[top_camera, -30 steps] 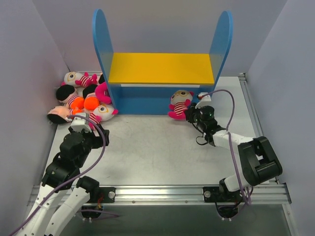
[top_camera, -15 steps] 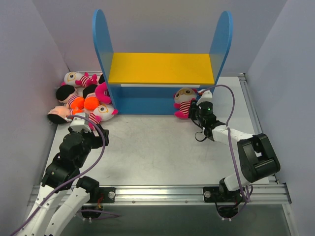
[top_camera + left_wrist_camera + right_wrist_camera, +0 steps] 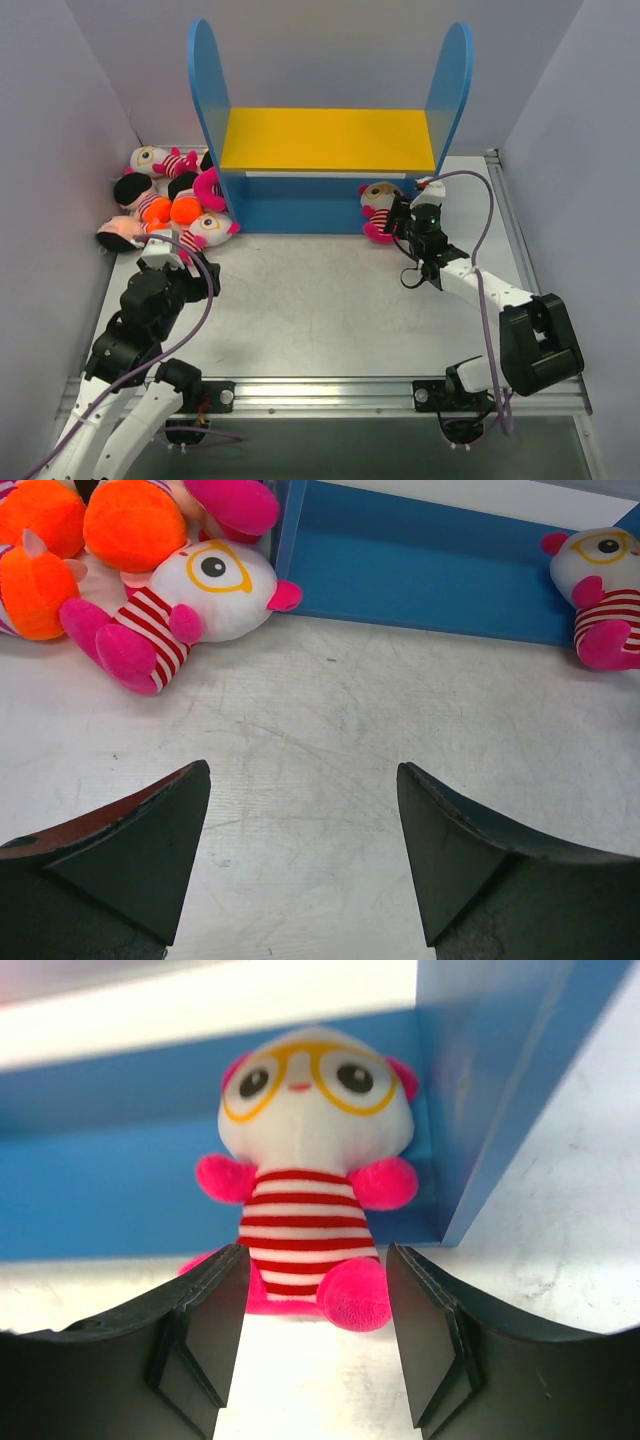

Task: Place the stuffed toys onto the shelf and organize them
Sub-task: Place the stuffed toy onto shelf

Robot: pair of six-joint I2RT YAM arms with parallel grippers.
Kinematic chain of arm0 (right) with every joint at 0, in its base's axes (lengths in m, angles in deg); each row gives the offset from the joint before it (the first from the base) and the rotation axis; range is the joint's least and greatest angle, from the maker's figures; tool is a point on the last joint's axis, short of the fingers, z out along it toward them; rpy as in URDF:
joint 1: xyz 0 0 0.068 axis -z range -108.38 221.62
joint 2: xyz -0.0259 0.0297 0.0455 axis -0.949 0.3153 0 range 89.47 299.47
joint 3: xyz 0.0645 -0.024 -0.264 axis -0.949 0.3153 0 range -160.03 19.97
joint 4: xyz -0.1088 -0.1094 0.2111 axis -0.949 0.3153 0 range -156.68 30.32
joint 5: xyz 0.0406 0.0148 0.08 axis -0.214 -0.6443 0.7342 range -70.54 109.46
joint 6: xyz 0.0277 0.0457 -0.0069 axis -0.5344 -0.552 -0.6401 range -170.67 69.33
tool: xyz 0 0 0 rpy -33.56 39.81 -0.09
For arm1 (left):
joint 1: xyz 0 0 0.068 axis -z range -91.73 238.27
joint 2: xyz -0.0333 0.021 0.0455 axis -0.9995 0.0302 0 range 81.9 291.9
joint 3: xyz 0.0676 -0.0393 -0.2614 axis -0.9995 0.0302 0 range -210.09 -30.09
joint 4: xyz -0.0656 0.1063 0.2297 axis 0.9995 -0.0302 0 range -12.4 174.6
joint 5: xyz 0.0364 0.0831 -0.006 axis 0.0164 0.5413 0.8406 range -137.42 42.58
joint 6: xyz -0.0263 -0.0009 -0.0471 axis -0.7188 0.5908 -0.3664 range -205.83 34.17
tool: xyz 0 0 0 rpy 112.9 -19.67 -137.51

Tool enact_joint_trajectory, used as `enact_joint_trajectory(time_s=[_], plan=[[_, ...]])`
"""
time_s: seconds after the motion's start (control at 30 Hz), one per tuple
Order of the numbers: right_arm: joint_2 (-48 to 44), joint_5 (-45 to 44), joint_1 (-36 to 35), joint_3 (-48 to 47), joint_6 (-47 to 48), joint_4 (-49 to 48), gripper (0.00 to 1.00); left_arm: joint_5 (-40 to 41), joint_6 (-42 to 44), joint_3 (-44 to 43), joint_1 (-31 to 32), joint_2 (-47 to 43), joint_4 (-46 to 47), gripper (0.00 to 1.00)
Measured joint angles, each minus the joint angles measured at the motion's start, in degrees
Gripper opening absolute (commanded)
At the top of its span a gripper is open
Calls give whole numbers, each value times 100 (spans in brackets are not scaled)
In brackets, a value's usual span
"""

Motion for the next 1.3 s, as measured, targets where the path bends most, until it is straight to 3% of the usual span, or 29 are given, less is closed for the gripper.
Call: enact_joint_trajectory(time_s=[0.27, 0.63, 0.9, 1.3], plan=[[-284, -376, -111, 98, -1187, 240, 57, 0, -2, 0, -22, 2, 0, 84], [-514, -654, -184, 1353, -3475, -234, 57, 4, -4, 0, -72, 4, -7, 84], [-223, -726, -181, 1355, -3945, -1012, 54, 4, -4, 0, -74, -103, -13, 84], [343, -1005, -173, 1320, -4164, -1207, 48, -2, -7, 0, -74, -203, -24, 84]])
